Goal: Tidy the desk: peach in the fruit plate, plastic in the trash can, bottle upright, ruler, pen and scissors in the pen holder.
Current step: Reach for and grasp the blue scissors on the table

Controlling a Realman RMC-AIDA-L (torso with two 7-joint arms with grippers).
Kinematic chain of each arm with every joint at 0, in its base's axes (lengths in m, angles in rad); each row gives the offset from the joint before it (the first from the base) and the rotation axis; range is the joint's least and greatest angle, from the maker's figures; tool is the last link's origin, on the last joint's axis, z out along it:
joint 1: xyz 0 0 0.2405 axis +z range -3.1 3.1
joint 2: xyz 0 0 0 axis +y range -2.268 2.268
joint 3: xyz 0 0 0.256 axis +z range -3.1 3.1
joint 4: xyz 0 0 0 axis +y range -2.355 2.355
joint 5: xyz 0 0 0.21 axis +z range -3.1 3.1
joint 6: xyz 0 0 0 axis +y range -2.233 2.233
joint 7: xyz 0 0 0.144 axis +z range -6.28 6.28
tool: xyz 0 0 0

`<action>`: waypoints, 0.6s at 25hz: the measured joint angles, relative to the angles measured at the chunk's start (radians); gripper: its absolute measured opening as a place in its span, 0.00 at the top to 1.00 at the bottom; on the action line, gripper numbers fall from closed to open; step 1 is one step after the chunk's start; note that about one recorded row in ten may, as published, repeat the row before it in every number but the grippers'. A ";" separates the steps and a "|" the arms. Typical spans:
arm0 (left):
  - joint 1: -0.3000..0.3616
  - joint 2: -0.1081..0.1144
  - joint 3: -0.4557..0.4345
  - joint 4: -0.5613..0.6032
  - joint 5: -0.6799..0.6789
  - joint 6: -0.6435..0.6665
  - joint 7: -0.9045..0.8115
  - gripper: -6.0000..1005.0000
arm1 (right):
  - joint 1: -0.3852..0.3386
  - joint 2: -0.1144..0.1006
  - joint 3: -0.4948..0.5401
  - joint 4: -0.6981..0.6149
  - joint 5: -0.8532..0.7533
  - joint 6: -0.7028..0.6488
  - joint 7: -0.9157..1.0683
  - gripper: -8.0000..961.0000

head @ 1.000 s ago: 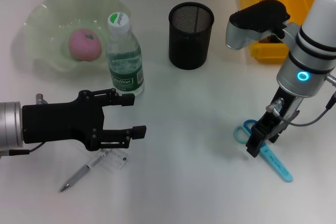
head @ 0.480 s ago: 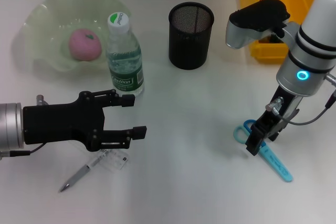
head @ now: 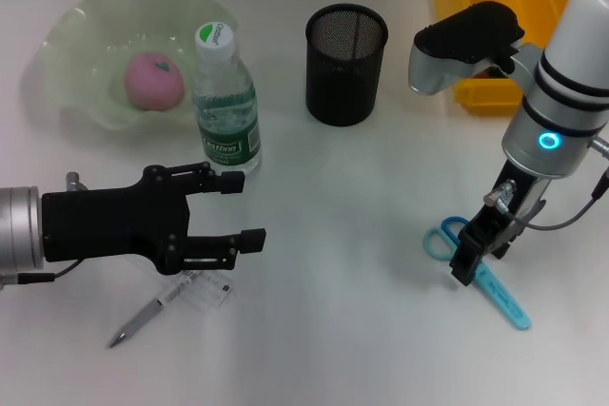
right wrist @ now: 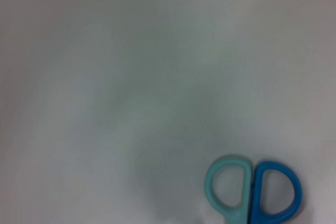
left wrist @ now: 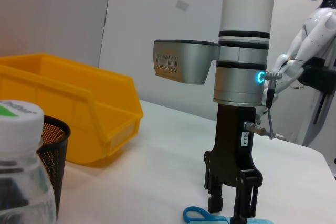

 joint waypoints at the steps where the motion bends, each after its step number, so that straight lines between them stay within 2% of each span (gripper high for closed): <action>1: 0.000 0.000 0.000 0.000 0.000 0.000 0.000 0.21 | 0.000 0.000 0.000 0.001 0.000 0.000 0.000 0.36; 15: 0.000 0.000 0.000 0.000 0.000 -0.003 0.000 0.21 | -0.001 0.000 0.000 0.003 0.003 0.003 0.000 0.36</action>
